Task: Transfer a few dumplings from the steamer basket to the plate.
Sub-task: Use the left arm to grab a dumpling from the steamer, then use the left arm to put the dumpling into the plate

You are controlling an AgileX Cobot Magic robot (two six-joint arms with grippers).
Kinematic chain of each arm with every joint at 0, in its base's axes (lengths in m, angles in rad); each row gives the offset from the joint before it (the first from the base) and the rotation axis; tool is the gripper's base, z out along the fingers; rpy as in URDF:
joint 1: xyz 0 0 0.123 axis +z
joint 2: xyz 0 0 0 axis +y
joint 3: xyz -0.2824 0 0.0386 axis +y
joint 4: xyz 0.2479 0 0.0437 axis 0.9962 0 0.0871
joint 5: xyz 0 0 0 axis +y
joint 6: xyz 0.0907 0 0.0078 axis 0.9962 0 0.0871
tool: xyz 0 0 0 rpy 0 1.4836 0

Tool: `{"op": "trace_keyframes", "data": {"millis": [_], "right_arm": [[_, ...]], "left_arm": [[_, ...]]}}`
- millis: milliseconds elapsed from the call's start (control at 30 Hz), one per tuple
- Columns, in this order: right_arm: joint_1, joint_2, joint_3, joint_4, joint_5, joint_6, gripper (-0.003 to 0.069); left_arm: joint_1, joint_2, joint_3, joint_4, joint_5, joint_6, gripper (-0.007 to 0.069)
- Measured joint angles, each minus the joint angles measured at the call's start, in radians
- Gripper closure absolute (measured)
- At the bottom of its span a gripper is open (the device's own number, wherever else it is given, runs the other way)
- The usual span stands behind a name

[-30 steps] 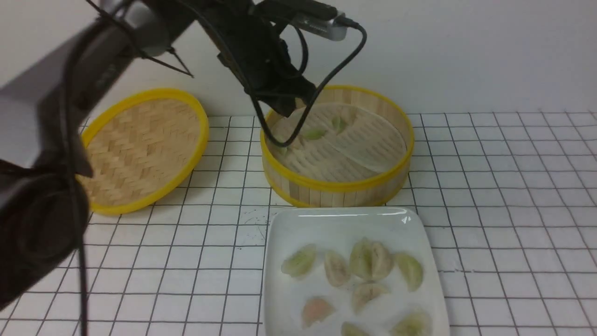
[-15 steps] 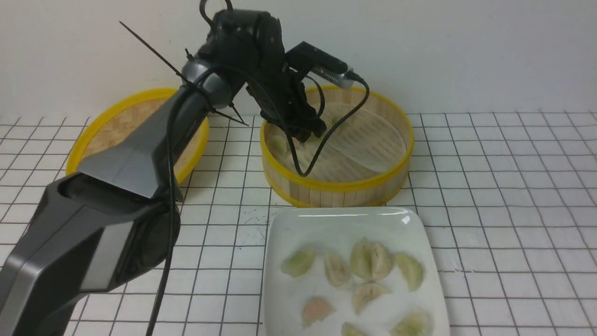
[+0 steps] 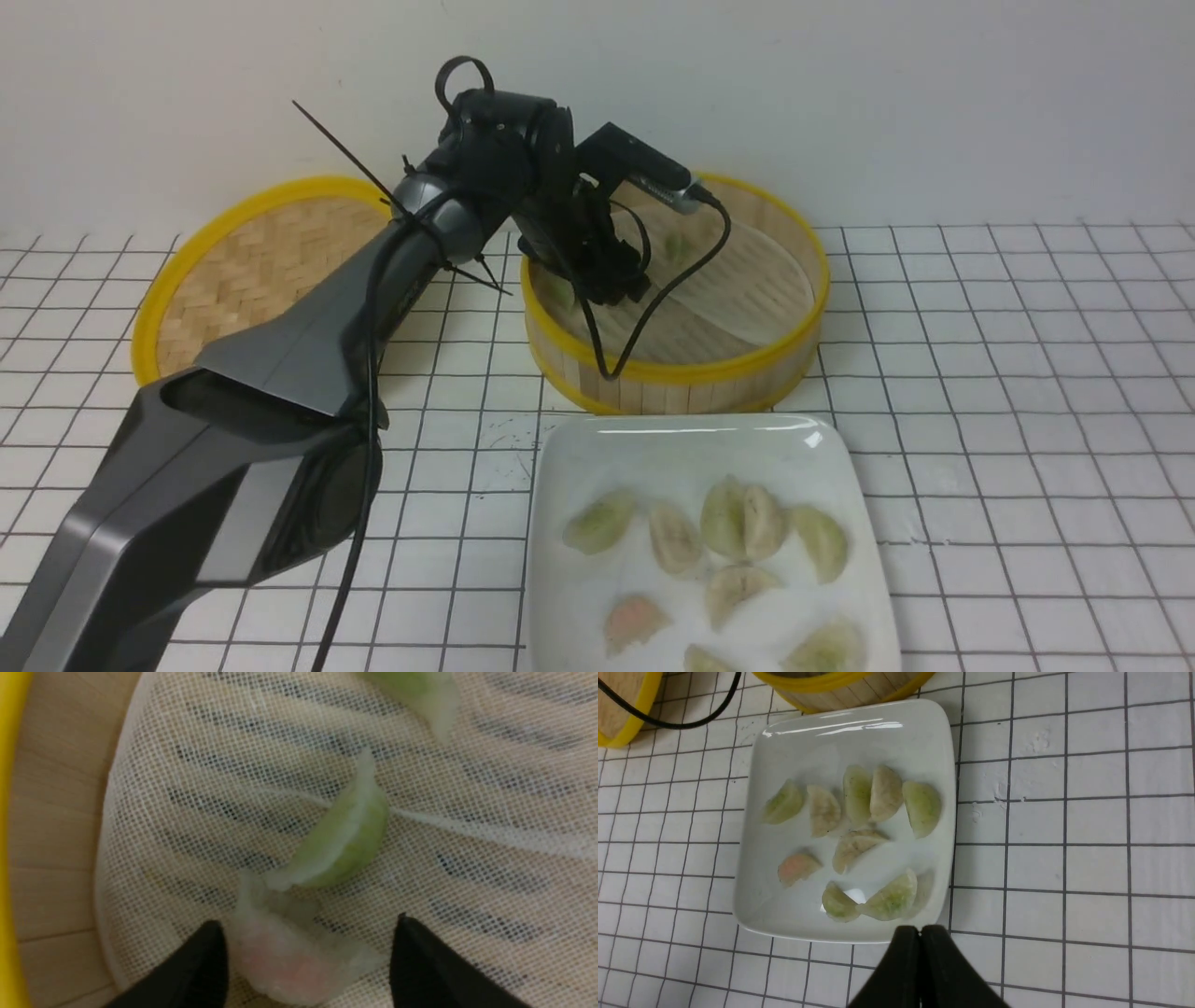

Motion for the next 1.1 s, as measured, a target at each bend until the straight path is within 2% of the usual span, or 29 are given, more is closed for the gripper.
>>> {"op": "trace_keyframes", "data": {"millis": [233,533,700,733,833,867,900,1000,1100], "right_arm": [[0.000,0.000,0.000,0.002,0.000,-0.015,0.0673],[0.000,0.000,0.000,0.007,0.000,-0.030,0.0673],[0.000,0.000,0.000,0.008,0.000,-0.037,0.0673],[0.000,0.000,0.000,0.008,0.000,-0.038,0.0673],[0.000,-0.007,0.000,0.009,0.000,-0.042,0.0673],[0.000,-0.013,0.000,0.008,0.000,-0.045,0.0673],[0.000,-0.014,0.000,0.008,0.000,-0.045,0.0673],[0.000,-0.049,0.000,0.008,0.000,-0.054,0.0673],[0.000,-0.073,-0.001,0.010,0.002,-0.054,0.0673]], "left_arm": [[0.000,-0.018,-0.005,-0.001,0.035,-0.018,0.0334],[-0.001,-0.214,0.001,-0.040,0.181,-0.045,0.0334],[-0.001,-0.344,0.000,-0.128,0.199,-0.066,0.0334],[-0.001,-0.381,0.016,-0.165,0.200,-0.103,0.0334],[-0.004,-0.495,0.147,-0.243,0.200,-0.152,0.0334],[-0.011,-0.566,0.257,-0.262,0.199,-0.155,0.0334],[-0.011,-0.577,0.274,-0.263,0.199,-0.155,0.0334],[-0.048,-0.749,0.601,-0.273,0.198,-0.139,0.0334],[-0.089,-0.804,0.761,-0.275,0.198,-0.121,0.0334]]}}
